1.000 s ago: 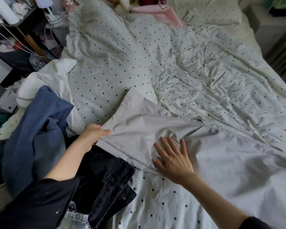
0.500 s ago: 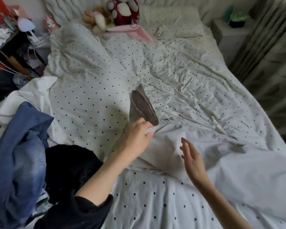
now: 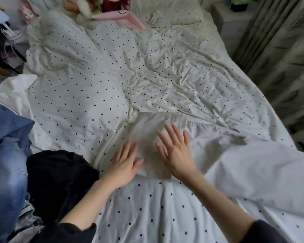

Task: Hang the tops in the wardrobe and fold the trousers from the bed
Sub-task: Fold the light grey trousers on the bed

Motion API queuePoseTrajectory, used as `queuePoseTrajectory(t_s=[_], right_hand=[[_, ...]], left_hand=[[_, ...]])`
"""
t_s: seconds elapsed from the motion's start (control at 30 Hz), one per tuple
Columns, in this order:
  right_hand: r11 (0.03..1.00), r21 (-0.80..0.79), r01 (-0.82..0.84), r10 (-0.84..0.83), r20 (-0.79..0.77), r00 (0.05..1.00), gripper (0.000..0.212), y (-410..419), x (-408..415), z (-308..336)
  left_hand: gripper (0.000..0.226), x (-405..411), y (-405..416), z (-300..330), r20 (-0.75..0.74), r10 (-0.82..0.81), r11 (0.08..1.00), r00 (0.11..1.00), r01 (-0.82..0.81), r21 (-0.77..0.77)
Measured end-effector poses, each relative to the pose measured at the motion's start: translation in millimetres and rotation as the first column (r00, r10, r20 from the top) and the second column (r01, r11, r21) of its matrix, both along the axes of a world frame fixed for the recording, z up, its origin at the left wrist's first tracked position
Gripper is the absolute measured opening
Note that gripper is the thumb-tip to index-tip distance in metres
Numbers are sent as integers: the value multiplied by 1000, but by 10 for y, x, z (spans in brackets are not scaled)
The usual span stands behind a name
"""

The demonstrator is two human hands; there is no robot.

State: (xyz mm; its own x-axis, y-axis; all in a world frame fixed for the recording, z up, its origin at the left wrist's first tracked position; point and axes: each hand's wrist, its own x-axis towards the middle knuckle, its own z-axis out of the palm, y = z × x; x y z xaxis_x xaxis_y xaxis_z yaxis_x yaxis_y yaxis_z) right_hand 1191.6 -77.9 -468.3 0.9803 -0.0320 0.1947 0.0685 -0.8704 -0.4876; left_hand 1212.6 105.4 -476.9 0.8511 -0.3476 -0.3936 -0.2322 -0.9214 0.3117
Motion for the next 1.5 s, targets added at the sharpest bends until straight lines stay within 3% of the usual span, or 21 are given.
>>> queuePoseTrajectory(t_s=[0.07, 0.1, 0.17, 0.23, 0.3, 0.37, 0.43, 0.57, 0.8, 1.13, 1.3, 1.37, 1.43, 1.5], right_hand=[[981, -125, -147, 127, -156, 980, 50, 129, 137, -107], [967, -177, -185, 139, -240, 961, 53, 139, 177, -209], [955, -233, -186, 102, -331, 938, 54, 96, 135, -434], [962, -234, -143, 54, -350, 935, 56, 9, 18, -548], [971, -215, -105, 20, -364, 931, 57, -61, -102, -587], [973, -208, -101, 13, -386, 922, 59, -109, -175, -564], [979, -174, -108, 27, -414, 910, 60, -132, -202, -510], [986, -138, -96, 24, -453, 891, 57, -126, -195, -366], [991, 133, -4, 77, -549, 832, 56, 16, -439, 27], [983, 159, -90, 170, -621, 765, 58, 534, -1117, 543], [912, 373, -171, 369, -563, 739, 59, 771, -1228, 661], [883, 426, -197, 424, -543, 725, 60, 704, -1252, 684], [876, 451, -168, 416, -533, 737, 56, 526, -1286, 680], [831, 557, 0, 352, -525, 775, 48, 220, -1355, 640]], left_hand=[[68, -138, 28, -116, -45, -114, 987, 992, 118, 109], [66, -168, 42, -152, 0, -138, 990, 990, 138, 43], [45, -147, 75, -124, 24, 76, 948, 997, -65, -313], [27, -7, 150, -68, -49, 341, 802, 939, -318, -506], [33, 163, 192, -19, -149, 474, 748, 868, -486, -452], [43, 327, 182, -2, -360, 548, 636, 755, -655, -408], [35, 457, 153, 37, -522, 547, 540, 655, -752, -378], [13, 541, 119, 228, -571, 466, 549, 675, -728, -412], [35, -79, 193, 716, -594, 408, 476, 694, -716, -510], [40, -946, 602, 1394, -542, 380, 526, 749, -658, -540], [46, -1182, 826, 1646, -410, 413, 563, 813, -582, -586], [48, -1249, 730, 1723, -348, 387, 625, 854, -521, -582], [44, -1278, 499, 1726, -309, 355, 676, 882, -471, -567], [48, -1279, 124, 1655, -237, 332, 742, 913, -408, -532]])
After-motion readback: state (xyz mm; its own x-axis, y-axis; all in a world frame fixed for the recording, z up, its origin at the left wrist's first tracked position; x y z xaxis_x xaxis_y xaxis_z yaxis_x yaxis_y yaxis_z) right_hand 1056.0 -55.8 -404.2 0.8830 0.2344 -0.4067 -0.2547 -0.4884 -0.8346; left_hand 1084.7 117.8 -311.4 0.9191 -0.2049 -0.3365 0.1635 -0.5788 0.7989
